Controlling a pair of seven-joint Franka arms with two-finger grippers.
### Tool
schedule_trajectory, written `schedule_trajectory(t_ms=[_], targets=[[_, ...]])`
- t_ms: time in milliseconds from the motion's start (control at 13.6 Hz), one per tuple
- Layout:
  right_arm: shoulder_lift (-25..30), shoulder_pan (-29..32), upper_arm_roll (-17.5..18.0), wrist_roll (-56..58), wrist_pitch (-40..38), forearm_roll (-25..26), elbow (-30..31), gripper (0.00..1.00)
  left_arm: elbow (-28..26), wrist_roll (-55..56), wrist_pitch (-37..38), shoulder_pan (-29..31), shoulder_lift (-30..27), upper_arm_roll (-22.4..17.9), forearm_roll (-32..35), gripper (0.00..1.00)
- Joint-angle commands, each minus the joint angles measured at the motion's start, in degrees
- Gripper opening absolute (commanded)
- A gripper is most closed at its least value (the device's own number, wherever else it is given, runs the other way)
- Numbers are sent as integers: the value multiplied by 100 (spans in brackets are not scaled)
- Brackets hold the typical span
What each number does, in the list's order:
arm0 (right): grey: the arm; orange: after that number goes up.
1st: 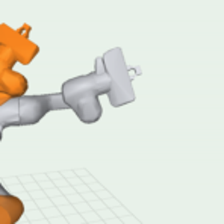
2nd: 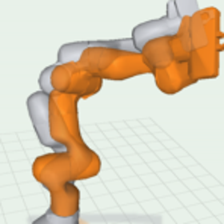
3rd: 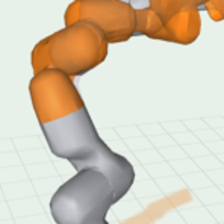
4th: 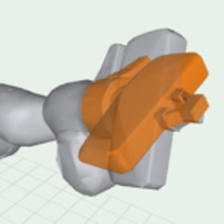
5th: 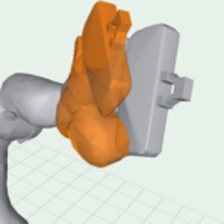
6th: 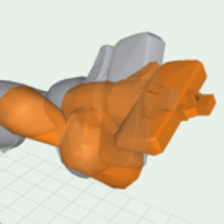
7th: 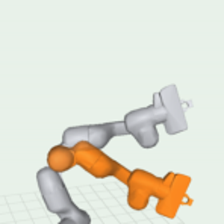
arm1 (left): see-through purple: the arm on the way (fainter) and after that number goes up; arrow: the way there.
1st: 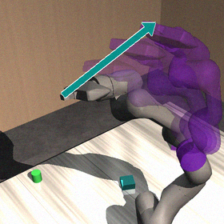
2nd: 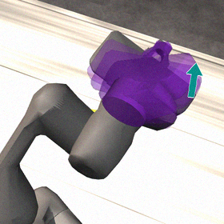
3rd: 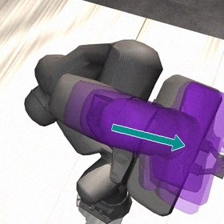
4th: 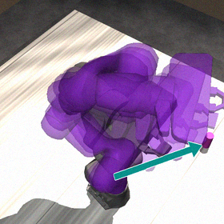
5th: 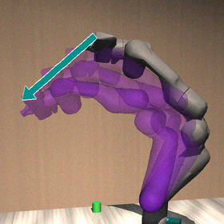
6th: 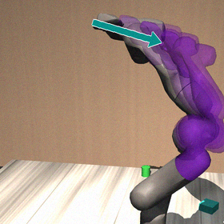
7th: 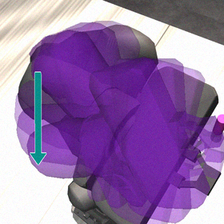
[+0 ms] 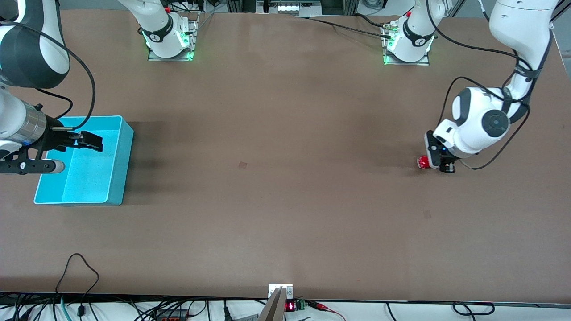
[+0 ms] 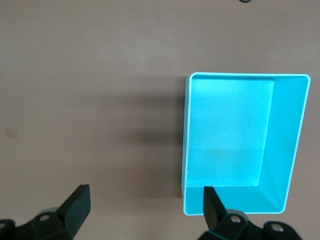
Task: Wind red beetle toy and store in blue box
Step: 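Drag the held car backward along the table with the left gripper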
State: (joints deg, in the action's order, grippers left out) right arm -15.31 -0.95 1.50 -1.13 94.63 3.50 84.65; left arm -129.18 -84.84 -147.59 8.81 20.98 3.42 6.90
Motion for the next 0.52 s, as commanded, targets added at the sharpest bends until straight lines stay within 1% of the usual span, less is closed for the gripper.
schedule_trajectory(t_ms=[0,147,442], targets=[[37,-1,26,-62,-15,-86,-36,100,252,-829,2,576,415,36,128,27],[37,-10,26,-80,-24,-95,-45,100,332,-1209,11,1007,468,27,128,26],[37,-45,26,-300,-41,-192,-45,100,542,-1386,266,1737,591,19,128,27]])
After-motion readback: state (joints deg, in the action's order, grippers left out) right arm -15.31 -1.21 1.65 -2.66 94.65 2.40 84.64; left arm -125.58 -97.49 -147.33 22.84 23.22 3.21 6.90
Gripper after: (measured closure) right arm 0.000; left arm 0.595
